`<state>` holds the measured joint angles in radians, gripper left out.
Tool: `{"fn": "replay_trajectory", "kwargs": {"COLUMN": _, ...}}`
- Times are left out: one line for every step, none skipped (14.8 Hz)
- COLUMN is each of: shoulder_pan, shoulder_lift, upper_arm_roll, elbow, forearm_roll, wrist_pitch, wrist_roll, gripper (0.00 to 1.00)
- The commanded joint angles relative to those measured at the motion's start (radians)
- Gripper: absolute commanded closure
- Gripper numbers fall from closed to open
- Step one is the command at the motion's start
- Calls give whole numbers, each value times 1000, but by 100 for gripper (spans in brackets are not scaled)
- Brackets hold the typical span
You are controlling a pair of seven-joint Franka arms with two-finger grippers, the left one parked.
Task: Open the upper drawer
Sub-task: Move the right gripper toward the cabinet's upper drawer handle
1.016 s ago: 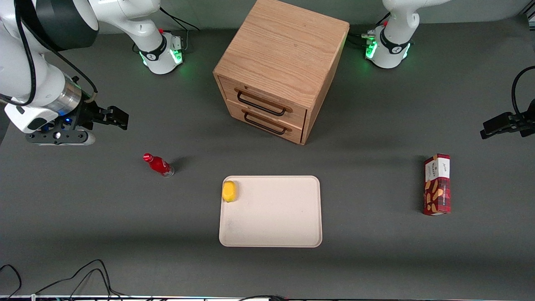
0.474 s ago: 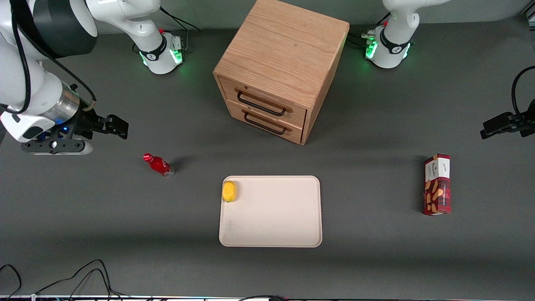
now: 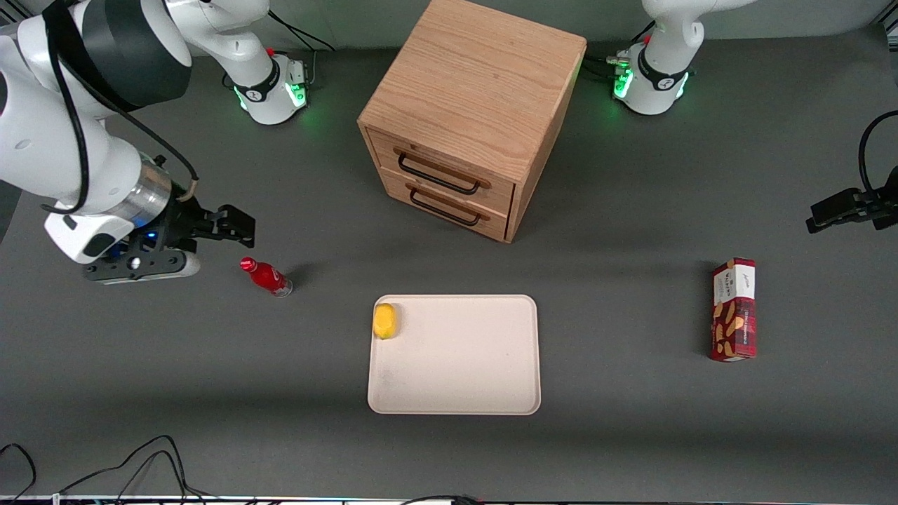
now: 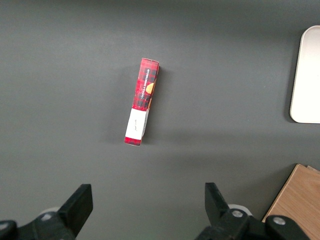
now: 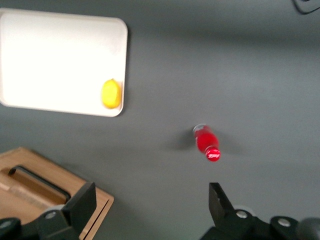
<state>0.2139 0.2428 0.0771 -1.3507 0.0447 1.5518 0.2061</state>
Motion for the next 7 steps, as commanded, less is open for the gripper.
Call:
{"fn": "replay_trajectory", "kwargs": {"shoulder_pan": 5, "shoulder_lift": 9, "upper_arm_roll": 1, "elbow": 44, "forearm_roll": 61, "wrist_pitch": -59, "wrist_roll": -63, "gripper": 0}}
{"fn": "replay_trajectory", "kwargs": {"shoulder_pan": 9, "shoulder_lift": 12, "upper_arm_roll": 3, "elbow": 44, "forearm_roll": 67, "wrist_pitch": -61, "wrist_roll": -71, "gripper": 0}}
{"fn": "replay_trajectory", "kwargs": {"shoulder_pan": 9, "shoulder_lift": 12, "upper_arm_roll": 4, "elbow": 41, "forearm_roll": 70, "wrist_pitch": -61, "wrist_roll": -89, "gripper": 0}}
{"fn": "replay_trajectory", "kwargs": {"shoulder_pan": 6, "shoulder_lift": 18, "upper_arm_roll": 19, "elbow": 42, "forearm_roll": 72, "wrist_pitch": -62, "wrist_roll": -141, "gripper": 0}}
{"fn": "replay_trajectory", "kwargs": {"shoulder_pan": 1, "shoulder_lift": 18, "upper_arm_roll": 45, "elbow": 44, "forearm_roll": 70, "wrist_pitch": -65, "wrist_roll": -225, "gripper": 0}}
{"fn": "replay_trajectory", "kwargs": {"shoulder_pan": 5, "shoulder_lift": 12, "upper_arm_roll": 61, "elbow": 42, "forearm_roll": 69, "wrist_pitch": -65, "wrist_roll": -307, "gripper": 0}}
{"fn": "replay_trajectory", "kwargs": {"shoulder_pan": 9, "shoulder_lift": 12, "upper_arm_roll": 67, "elbow": 41, "forearm_roll": 69, "wrist_pitch": -65, "wrist_roll": -341, "gripper": 0}}
